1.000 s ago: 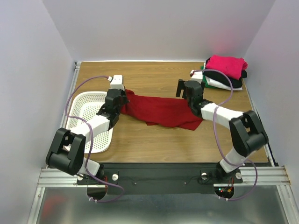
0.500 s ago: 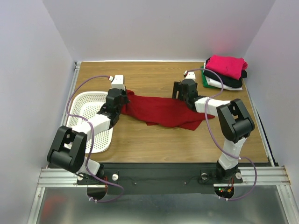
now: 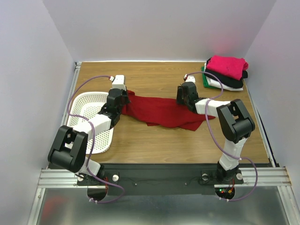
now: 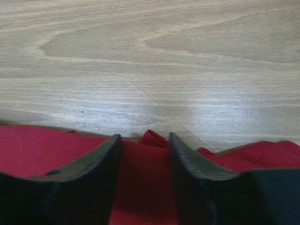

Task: Fold and stack the t-shirts
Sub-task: Flatten the tshirt out

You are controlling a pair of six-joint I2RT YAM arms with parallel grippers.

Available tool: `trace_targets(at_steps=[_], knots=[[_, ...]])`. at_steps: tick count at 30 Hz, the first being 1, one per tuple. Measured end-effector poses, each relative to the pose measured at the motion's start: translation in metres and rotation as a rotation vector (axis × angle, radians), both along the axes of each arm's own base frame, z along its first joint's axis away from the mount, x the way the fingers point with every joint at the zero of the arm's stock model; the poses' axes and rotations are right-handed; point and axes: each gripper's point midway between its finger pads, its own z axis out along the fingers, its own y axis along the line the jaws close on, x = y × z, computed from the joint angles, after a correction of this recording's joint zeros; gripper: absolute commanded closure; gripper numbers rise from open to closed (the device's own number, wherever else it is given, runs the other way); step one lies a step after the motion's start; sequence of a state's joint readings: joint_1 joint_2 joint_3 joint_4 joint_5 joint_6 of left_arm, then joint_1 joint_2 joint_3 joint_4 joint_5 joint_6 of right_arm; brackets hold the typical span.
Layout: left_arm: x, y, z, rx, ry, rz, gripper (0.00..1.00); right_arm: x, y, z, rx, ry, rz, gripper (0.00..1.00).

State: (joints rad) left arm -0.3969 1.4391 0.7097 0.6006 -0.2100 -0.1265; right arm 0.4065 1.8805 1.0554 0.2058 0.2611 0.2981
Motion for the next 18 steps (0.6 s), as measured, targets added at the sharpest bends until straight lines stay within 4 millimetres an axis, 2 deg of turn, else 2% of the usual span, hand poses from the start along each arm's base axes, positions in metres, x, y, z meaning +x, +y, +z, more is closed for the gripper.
trace_targets(at_steps=[1,3,4,7,9,11,14,18], knots=[[0.0,0.0,0.0,0.0,0.0,0.0,1.0,0.0,0.0,0.0,0.002,0.001,0.0,0.83],[0.0,0.0,0.001,0.002,-0.001,0.0,1.0,-0.001,0.0,-0.003,0.0,0.007,0.0,0.97],[0.001,0.0,0.002,0.002,-0.003,0.0,1.0,-0.001,0.0,-0.004,-0.001,0.011,0.002,1.0],[0.007,0.0,0.005,0.005,-0.01,0.008,1.0,-0.002,-0.003,-0.012,-0.028,0.032,-0.005,1.0],[0.014,0.001,0.009,0.006,-0.015,0.015,1.0,0.001,-0.007,-0.008,-0.053,0.034,-0.012,1.0],[0.024,0.002,0.016,0.005,-0.023,0.021,1.0,0.011,-0.008,0.005,-0.066,0.01,-0.019,1.0],[0.034,0.003,0.032,-0.007,-0.051,0.027,1.0,0.031,-0.009,0.048,-0.055,-0.08,-0.03,1.0],[0.039,0.005,0.043,-0.017,-0.078,0.029,1.0,0.032,-0.01,0.103,-0.009,-0.183,-0.031,1.0]])
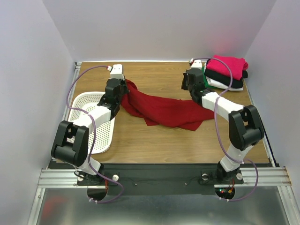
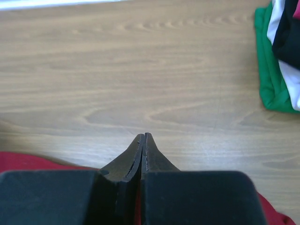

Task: Fold and stack the t-shirts
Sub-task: Flatten the tshirt out

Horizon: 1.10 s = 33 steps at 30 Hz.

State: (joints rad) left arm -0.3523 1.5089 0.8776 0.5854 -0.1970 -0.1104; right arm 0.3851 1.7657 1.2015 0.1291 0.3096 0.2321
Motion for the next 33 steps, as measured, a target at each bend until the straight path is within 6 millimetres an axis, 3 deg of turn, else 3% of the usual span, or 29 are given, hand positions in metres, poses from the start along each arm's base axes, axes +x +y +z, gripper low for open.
trace_targets(at_steps=[3,4,7,10,14,15,18,19,22,24,33], knots=[[-0.001,0.0,-0.003,0.004,0.01,-0.002,1.0,-0.003,0.002,0.013,0.031,-0.032,0.016,0.8],[-0.001,0.0,-0.003,0.004,0.01,-0.004,1.0,-0.006,0.003,0.008,0.037,-0.022,0.025,0.63],[-0.001,-0.001,-0.003,0.004,0.011,-0.007,1.0,-0.02,0.005,-0.033,0.035,0.069,0.048,0.33],[-0.001,-0.002,-0.003,0.003,0.012,-0.013,1.0,-0.038,0.004,-0.078,0.021,0.182,0.064,0.22],[-0.001,-0.002,-0.004,0.003,0.014,-0.013,1.0,-0.052,0.004,-0.109,0.017,0.272,0.076,0.2],[-0.001,-0.002,-0.004,0.003,0.015,-0.013,1.0,-0.052,0.005,-0.11,0.02,0.272,0.078,0.21],[-0.001,-0.002,-0.004,0.004,0.014,-0.013,1.0,-0.052,0.006,-0.11,0.028,0.272,0.076,0.49],[-0.001,-0.002,-0.004,0.004,0.014,-0.013,1.0,-0.051,0.006,-0.112,0.028,0.273,0.076,0.66],[-0.001,-0.002,-0.004,0.004,0.014,-0.012,1.0,-0.046,0.008,-0.119,0.038,0.279,0.072,0.89],[-0.001,-0.002,-0.005,0.004,0.015,-0.012,1.0,-0.042,0.01,-0.12,0.043,0.277,0.077,0.99],[0.001,0.001,-0.007,0.005,0.023,-0.013,1.0,-0.037,0.01,-0.113,0.029,0.269,0.078,1.0]])
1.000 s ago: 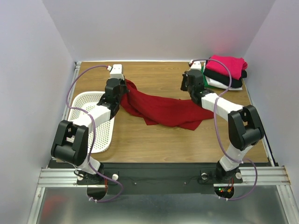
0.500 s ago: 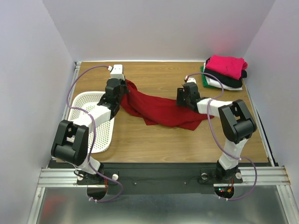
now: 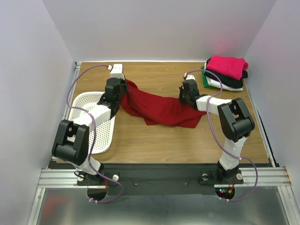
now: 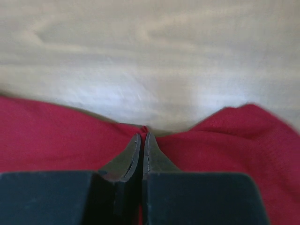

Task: Fold and stack the t-shirts
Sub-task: Flatten the tshirt out

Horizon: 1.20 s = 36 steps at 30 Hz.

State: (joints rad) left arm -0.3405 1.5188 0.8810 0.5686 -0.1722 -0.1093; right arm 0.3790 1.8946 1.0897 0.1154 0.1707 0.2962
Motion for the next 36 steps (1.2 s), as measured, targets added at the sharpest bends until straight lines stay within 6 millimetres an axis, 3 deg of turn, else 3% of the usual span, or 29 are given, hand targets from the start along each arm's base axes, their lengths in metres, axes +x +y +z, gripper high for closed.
trace_targets(at_steps=[4,7,9,12,15,16,18,19,21,22,23,25,28,32,36], knots=[[0.013,0.0,0.015,-0.012,-0.02,-0.013,1.0,0.025,0.003,0.039,-0.014,-0.083,-0.004,1.0],[0.026,-0.001,0.045,-0.026,-0.077,-0.019,1.0,0.038,0.004,0.095,0.003,-0.199,-0.01,1.0],[0.028,-0.002,0.071,-0.039,-0.14,-0.029,1.0,0.036,0.001,0.133,0.019,-0.272,-0.012,1.0],[0.013,-0.003,0.114,-0.069,-0.25,-0.061,1.0,0.02,-0.005,0.199,0.068,-0.408,-0.018,1.0],[-0.015,0.002,0.141,-0.108,-0.351,-0.078,1.0,-0.011,-0.008,0.223,0.094,-0.48,-0.027,0.99],[-0.02,0.003,0.143,-0.116,-0.365,-0.079,1.0,-0.019,-0.005,0.222,0.096,-0.479,-0.022,1.0],[-0.029,0.006,0.135,-0.141,-0.37,-0.074,1.0,-0.049,0.008,0.192,0.103,-0.437,0.01,0.98],[-0.031,0.008,0.121,-0.149,-0.346,-0.065,1.0,-0.063,0.017,0.173,0.099,-0.399,0.034,0.76],[-0.031,0.011,0.089,-0.152,-0.277,-0.041,1.0,-0.087,0.031,0.127,0.072,-0.306,0.08,0.42],[-0.031,0.013,0.061,-0.144,-0.211,-0.024,1.0,-0.105,0.036,0.093,0.035,-0.231,0.113,0.21],[-0.032,0.015,0.048,-0.14,-0.177,-0.013,1.0,-0.122,0.038,0.066,-0.005,-0.163,0.137,0.16],[-0.038,0.021,0.0,-0.117,-0.058,0.021,1.0,-0.141,0.033,0.039,-0.05,-0.094,0.141,0.09],[-0.045,0.025,-0.024,-0.11,0.008,0.043,1.0,-0.141,0.024,0.037,-0.079,-0.098,0.098,0.07],[-0.044,0.026,-0.023,-0.116,0.003,0.05,1.0,-0.115,0.017,0.06,-0.104,-0.176,0.002,0.09],[-0.044,0.026,-0.023,-0.115,0.001,0.053,1.0,-0.086,0.009,0.067,-0.097,-0.209,-0.065,0.16]])
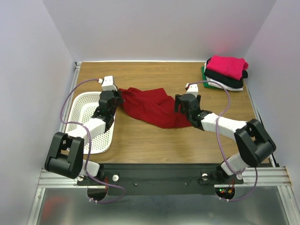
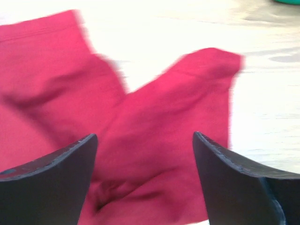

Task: Fold and stack the t-shirts
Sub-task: Flatten the tshirt out

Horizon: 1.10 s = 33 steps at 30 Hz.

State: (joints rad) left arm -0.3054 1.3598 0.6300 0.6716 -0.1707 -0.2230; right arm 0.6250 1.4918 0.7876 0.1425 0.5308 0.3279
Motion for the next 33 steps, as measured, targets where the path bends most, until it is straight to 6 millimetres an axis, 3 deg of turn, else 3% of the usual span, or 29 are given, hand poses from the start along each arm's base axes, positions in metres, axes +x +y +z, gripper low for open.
trace_targets(at_steps=[6,9,17,22,26,33], knots=[[0.001,0.0,-0.001,0.0,0.0,-0.002,1.0,0.024,-0.051,-0.019,-0.008,0.036,-0.132,0.22],[0.002,-0.001,-0.005,0.002,0.008,-0.004,1.0,0.025,-0.055,-0.024,0.004,0.051,-0.132,0.24],[0.004,-0.004,-0.021,0.011,0.045,-0.014,1.0,0.004,-0.037,-0.043,0.085,0.115,-0.02,0.28],[0.005,-0.006,-0.023,0.011,0.05,-0.024,1.0,-0.01,-0.019,-0.053,0.133,0.164,0.066,0.28],[0.006,-0.007,-0.023,0.009,0.048,-0.027,1.0,-0.033,0.003,-0.064,0.147,0.21,0.161,0.29],[0.007,-0.007,-0.023,0.01,0.048,-0.028,1.0,-0.066,0.031,-0.048,0.197,0.193,0.287,0.29]])
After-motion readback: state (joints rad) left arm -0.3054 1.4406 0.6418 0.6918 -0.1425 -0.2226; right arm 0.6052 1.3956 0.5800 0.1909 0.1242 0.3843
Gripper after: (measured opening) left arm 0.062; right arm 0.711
